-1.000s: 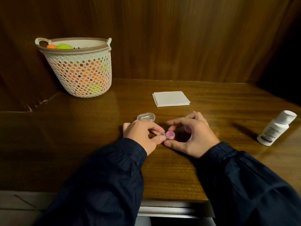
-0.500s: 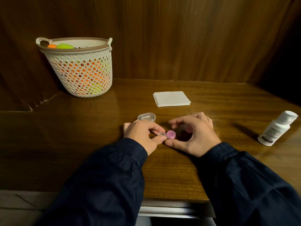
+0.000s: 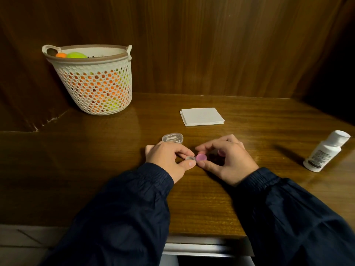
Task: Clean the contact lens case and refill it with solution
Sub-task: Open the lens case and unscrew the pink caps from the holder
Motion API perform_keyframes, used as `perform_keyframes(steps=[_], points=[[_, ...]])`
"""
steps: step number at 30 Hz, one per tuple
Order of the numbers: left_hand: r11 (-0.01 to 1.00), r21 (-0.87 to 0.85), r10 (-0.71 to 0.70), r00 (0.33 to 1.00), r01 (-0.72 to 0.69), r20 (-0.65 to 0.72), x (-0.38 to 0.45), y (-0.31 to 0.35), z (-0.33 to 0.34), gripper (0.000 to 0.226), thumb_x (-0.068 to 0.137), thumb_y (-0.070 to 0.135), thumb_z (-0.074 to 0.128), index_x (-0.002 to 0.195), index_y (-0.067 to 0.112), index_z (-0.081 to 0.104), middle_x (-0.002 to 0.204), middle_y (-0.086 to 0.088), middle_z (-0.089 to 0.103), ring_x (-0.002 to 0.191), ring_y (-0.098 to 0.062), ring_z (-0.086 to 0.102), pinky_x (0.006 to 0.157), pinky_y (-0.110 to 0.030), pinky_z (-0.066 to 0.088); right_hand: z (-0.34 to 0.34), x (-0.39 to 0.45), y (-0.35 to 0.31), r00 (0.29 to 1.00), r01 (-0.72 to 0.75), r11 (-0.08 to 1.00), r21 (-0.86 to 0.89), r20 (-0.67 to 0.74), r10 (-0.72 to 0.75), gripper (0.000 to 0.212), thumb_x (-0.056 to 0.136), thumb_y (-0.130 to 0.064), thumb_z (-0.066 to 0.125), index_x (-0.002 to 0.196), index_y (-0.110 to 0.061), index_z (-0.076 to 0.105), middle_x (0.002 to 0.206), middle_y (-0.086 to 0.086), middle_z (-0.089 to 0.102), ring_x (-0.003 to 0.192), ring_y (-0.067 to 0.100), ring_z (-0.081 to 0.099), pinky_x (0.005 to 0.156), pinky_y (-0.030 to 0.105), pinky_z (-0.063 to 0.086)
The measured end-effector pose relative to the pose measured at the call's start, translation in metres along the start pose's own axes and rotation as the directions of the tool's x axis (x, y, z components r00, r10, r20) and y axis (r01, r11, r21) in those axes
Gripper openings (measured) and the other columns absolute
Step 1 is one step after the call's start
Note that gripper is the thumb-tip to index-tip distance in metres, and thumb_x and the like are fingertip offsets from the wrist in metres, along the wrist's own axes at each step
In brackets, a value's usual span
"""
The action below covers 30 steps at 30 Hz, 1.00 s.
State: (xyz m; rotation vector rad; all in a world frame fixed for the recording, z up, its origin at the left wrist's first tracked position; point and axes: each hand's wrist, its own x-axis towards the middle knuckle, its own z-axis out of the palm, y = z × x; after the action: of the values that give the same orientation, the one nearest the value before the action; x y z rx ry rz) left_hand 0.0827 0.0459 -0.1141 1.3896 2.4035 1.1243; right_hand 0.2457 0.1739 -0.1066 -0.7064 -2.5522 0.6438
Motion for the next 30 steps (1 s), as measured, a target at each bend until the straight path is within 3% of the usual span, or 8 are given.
perform_keyframes(steps=[3,7,11,18,24,28,30], points=[[1.000,0.003,0.003,1.000,-0.003,-0.002,0.0003,0.0000,-0.0001,0.010,0.085,0.049,0.079,0.093,0.043,0.078,0.082,0.025,0.067,0.085,0.007,0.046,0.093,-0.036,0.031,-0.0002,0.0010,-0.0006,0.999,0.036,0.999,-0.005,-0.016,-0.036,0.027,0.087,-0.051,0.075,0.113,-0.054,0.066,0.111,-0.032,0.063,0.114,0.003,0.048,0.099,0.037,0.046],[1.000,0.002,0.008,1.000,-0.008,0.008,0.0006,-0.0006,0.0004,0.010,0.085,0.046,0.079,0.094,0.041,0.078,0.082,0.025,0.067,0.085,0.007,0.046,0.093,-0.036,0.029,-0.0027,0.0012,0.0011,0.963,0.076,0.989,0.126,-0.267,-0.040,0.031,0.091,-0.025,0.079,0.112,-0.045,0.067,0.107,-0.026,0.065,0.100,-0.006,0.063,0.078,0.010,0.053],[1.000,-0.013,0.011,1.000,-0.011,0.002,0.0004,-0.0012,0.0006,0.009,0.086,0.046,0.080,0.093,0.041,0.078,0.081,0.024,0.068,0.087,0.008,0.046,0.089,-0.034,0.025,-0.0055,0.0027,0.0047,0.919,0.040,0.989,0.143,-0.395,0.020,0.027,0.090,-0.015,0.081,0.112,-0.029,0.076,0.106,-0.022,0.064,0.103,-0.009,0.063,0.081,0.001,0.049],[1.000,-0.018,0.014,1.000,-0.014,0.011,0.0010,-0.0023,0.0004,0.010,0.086,0.046,0.079,0.095,0.040,0.078,0.081,0.024,0.067,0.087,0.007,0.045,0.091,-0.034,0.026,-0.0030,0.0044,0.0049,0.910,0.015,0.975,0.220,-0.407,0.078,0.032,0.089,-0.008,0.082,0.114,-0.027,0.074,0.102,-0.014,0.075,0.095,-0.004,0.071,0.079,0.018,0.062],[1.000,-0.008,0.026,1.000,-0.026,0.001,0.0020,-0.0036,0.0014,0.011,0.086,0.046,0.079,0.095,0.041,0.078,0.080,0.025,0.067,0.087,0.008,0.045,0.090,-0.034,0.026,-0.0030,0.0059,0.0075,0.953,-0.048,0.993,0.108,-0.294,0.078,0.028,0.085,-0.015,0.086,0.096,-0.036,0.072,0.086,-0.021,0.072,0.094,-0.012,0.065,0.077,0.000,0.049],[1.000,-0.005,0.030,1.000,-0.030,-0.002,0.0027,-0.0049,0.0026,0.011,0.085,0.047,0.080,0.094,0.041,0.078,0.080,0.025,0.067,0.087,0.009,0.045,0.089,-0.034,0.025,-0.0033,0.0069,0.0048,0.977,-0.064,0.996,0.060,-0.199,0.075,0.027,0.085,-0.018,0.086,0.093,-0.040,0.072,0.086,-0.024,0.072,0.088,-0.011,0.066,0.097,0.025,0.057],[1.000,-0.010,0.030,1.000,-0.030,-0.009,0.0026,-0.0055,0.0029,0.011,0.085,0.048,0.080,0.094,0.042,0.077,0.080,0.025,0.068,0.088,0.008,0.045,0.089,-0.034,0.025,-0.0035,0.0074,0.0045,0.978,-0.068,0.996,0.057,-0.195,0.078,0.020,0.086,-0.019,0.085,0.095,-0.034,0.077,0.088,-0.024,0.073,0.089,-0.009,0.065,0.109,0.040,0.053]])
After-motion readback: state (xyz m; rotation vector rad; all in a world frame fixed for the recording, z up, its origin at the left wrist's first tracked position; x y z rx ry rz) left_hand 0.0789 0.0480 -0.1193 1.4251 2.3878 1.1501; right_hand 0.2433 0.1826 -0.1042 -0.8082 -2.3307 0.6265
